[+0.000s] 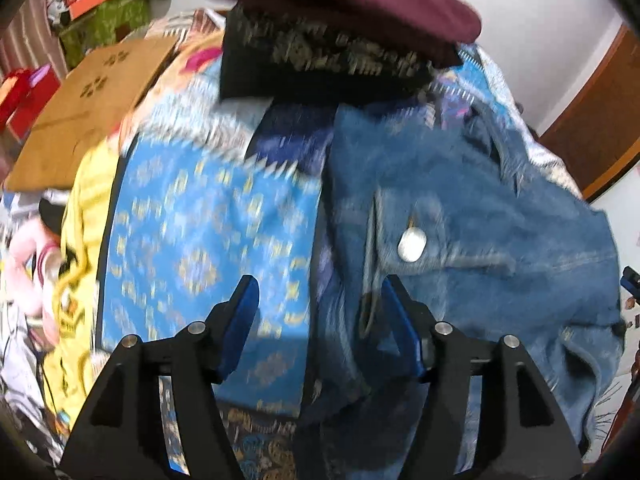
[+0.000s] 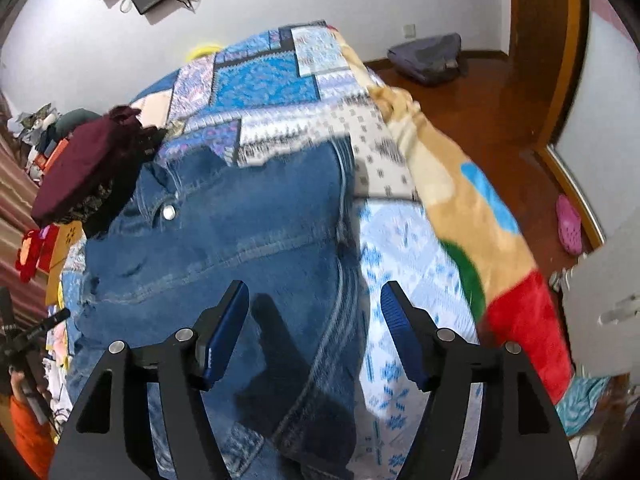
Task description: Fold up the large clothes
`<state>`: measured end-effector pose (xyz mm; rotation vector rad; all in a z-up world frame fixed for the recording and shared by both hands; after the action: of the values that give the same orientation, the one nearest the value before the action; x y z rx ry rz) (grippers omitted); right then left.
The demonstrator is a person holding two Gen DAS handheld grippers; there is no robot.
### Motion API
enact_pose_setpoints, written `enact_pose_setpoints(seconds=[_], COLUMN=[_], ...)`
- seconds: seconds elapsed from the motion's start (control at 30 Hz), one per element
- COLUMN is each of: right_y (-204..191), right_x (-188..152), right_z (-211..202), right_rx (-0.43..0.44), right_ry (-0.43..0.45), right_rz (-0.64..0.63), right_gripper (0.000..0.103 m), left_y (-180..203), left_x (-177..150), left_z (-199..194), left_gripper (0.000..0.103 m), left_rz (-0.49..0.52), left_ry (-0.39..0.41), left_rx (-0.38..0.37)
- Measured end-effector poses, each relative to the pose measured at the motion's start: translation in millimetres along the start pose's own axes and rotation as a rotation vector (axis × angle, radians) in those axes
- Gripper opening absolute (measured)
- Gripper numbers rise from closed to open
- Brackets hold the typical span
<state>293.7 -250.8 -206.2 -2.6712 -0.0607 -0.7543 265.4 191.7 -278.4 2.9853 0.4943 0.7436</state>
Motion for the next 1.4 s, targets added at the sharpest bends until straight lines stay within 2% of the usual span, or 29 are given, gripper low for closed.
enact_pose_setpoints(seconds=[0.2, 0.37, 0.5, 0.57, 0.63, 0.67, 0.73, 0.77, 0.83, 0.9, 0.97, 1.1, 1.2, 1.4], right_y=[1, 13, 24, 25, 24, 21, 15, 12, 3, -7, -14, -35, -45, -21], right_x=[28, 38, 41, 44, 49, 51, 56, 59, 65, 79, 94, 121, 131, 128], right_z=[8, 35, 61, 68, 72, 73, 74, 75, 72, 61, 50, 37, 43, 87], right_rx=[0.047, 0.056, 0.080, 0.105, 0.113, 0.115, 0.115, 0.100, 0.068, 0.099, 0.127, 0.125, 0.082, -0.010], right_ry=[0.008, -0.056, -0.117, -0.115, -0.106, -0.108, -0.105, -0.096, -0.071, -0.023, 0.011, 0.069, 0.081, -0.007], right_rz=[0.014, 0.044, 0.078, 0.087, 0.084, 0.079, 0.060, 0.044, -0.002, -0.014, -0.010, -0.071, -0.122, -0.107], right_gripper=[0.065, 0.065, 0.062, 0.053, 0.024, 0.019, 0.011, 0.011, 0.009, 0.008, 0.008, 0.008, 0.008, 0.008], left_y=[16, 21, 16, 17, 19, 21, 26, 29, 31, 32, 34, 41, 44, 32], left_x=[43, 54, 54, 51, 52, 53, 58, 60, 67, 72, 78, 93, 105, 105], left_z=[14, 57, 87, 101, 105, 104, 102, 100, 96, 86, 73, 45, 37, 68], left_gripper=[0.066, 0.066, 0.066, 0.066, 0.066, 0.065, 0.047, 0.041, 0.016, 0.009, 0.007, 0.007, 0.007, 0.007], left_rz=[-0.014, -0.046, -0.129, -0.169, -0.168, -0.160, -0.139, -0.137, -0.122, -0.102, -0.090, -0.070, -0.052, -0.076], left_ry=[0.011, -0.081, -0.141, -0.179, -0.179, -0.170, -0.156, -0.148, -0.124, -0.096, -0.061, 0.014, 0.053, -0.011], left_rx=[-0.104, -0.180, -0.256, -0.316, -0.327, -0.330, -0.343, -0.343, -0.308, -0.263, -0.247, -0.231, -0.202, -0.140])
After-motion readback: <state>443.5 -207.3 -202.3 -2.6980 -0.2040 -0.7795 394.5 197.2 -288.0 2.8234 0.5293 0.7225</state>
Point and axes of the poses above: each gripper's, at about its wrist camera, not at the fingertips, and z roughly the way its jaws point, y to its right, x to its top, the point moved 7 cm from there along z, roughly the way its jaws point, and after that the axes turned 5 degrees about x, right-handed, at the moved point
